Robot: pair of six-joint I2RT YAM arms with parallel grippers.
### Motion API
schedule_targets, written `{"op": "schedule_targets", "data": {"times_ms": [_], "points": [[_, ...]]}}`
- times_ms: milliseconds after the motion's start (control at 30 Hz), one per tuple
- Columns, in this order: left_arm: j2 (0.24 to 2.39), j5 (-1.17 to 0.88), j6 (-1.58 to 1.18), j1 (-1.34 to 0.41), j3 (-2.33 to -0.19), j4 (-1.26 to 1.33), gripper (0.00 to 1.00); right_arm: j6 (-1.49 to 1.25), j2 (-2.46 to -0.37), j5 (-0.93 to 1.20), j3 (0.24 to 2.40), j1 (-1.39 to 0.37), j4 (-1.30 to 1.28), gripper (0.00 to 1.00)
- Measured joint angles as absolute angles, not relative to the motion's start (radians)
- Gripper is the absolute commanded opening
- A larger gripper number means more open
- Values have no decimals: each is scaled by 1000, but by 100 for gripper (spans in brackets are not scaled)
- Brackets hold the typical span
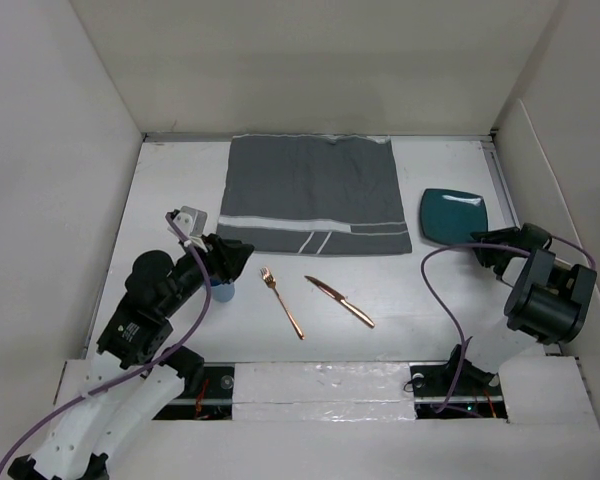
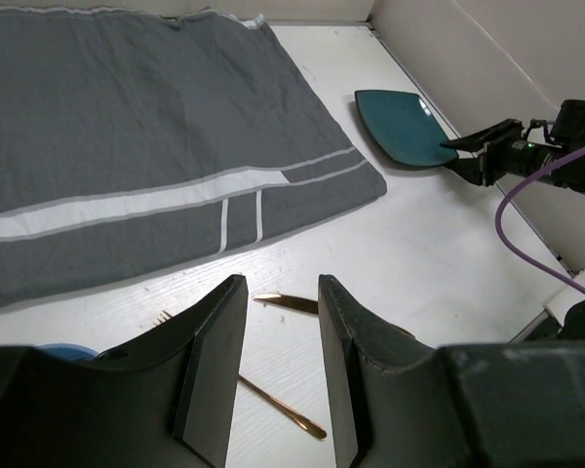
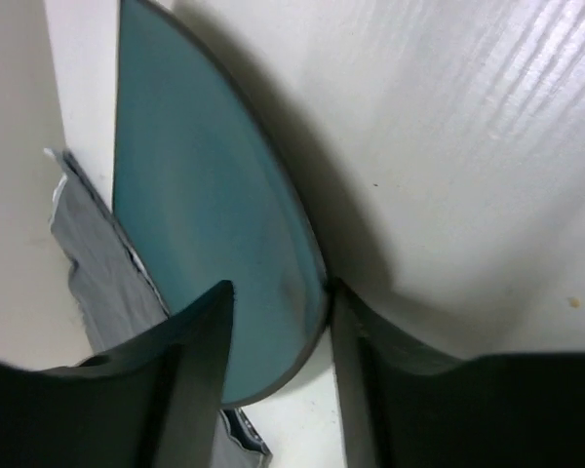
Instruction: Set the dinner table for one person
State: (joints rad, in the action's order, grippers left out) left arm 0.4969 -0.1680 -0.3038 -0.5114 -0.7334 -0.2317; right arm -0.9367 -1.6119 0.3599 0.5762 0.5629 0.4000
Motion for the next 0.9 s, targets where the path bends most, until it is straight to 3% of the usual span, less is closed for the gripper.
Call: {"op": "schedule_targets", "data": {"times_ms": [133,167,200,267,300,367,900], "points": [[484,-151,-303,-511,-733,-233,32,-993,-1612,284,584,531,370,37],[482,-148,-303,-511,-733,-233,32,-1007,-1612,268,585,522,365,32],[482,-146,-303,-511,-733,-233,32,-1018,-1612,253,585,515,361,19],[481,-143,-303,-511,-733,-234,32,-1043,-1612,234,585,508,356,13],[482,-141,-303,-511,-733,-235,32,-1058,-1612,226,584,505,363,5],[482,-140,-303,-511,-733,-237,31,-1083,-1605,221,577,503,403,0],[513,-126,-300,-511,-734,-235,30,-935,-1194,262,546,488,366,0]]}}
